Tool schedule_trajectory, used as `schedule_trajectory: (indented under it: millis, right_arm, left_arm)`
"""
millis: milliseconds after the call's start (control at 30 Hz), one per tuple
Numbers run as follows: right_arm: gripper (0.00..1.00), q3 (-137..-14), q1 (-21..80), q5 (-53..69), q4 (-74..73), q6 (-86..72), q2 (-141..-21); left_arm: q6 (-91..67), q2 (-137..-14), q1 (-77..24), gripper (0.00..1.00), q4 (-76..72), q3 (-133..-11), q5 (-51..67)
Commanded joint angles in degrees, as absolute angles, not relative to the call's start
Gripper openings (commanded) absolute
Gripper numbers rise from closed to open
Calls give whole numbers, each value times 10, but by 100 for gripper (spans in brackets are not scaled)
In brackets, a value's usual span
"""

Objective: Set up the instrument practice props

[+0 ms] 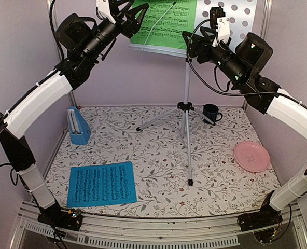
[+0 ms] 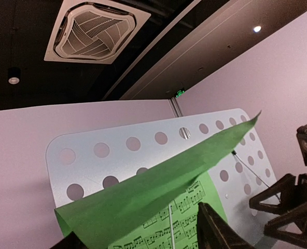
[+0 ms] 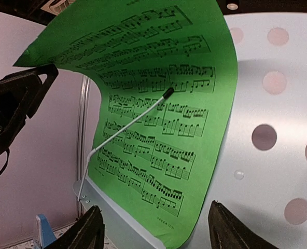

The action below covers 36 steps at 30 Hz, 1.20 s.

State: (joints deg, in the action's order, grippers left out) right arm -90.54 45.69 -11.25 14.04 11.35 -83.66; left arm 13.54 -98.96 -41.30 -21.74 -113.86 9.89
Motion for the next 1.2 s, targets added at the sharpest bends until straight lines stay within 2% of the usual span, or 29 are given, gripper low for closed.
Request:
schedule_trajectory:
  millis: [0, 233, 400, 567, 667, 800, 967, 1167]
  right_arm:
    - [73, -944, 454, -118, 208, 265, -835]
    - [88, -994, 455, -104, 265, 383, -880]
    - [89, -1046, 448, -44, 275, 437, -905]
    - [87, -1070, 425, 39, 280, 475, -919]
    - [85, -1094, 419, 47, 282, 501, -936]
    - [77, -1117, 413, 80, 282, 522, -950]
    - [60, -1144, 406, 119, 276, 550, -970]
    - [31, -1169, 398, 138, 276, 563, -983]
  left_arm:
    - [127, -1013, -418, 58, -200, -1158, 109]
    - [125, -1040, -418, 57, -167, -1206, 116]
    - [131, -1047, -418, 56, -158, -1221, 117]
    - [133, -1053, -417, 55, -147, -1234, 118]
    - [135, -1055, -417, 55, -139, -1241, 116]
    - [139, -1058, -417, 55, -132, -1248, 115]
    - [141, -1060, -416, 56, -122, -1258, 115]
    - [146, -1059, -417, 56, -115, -1260, 111]
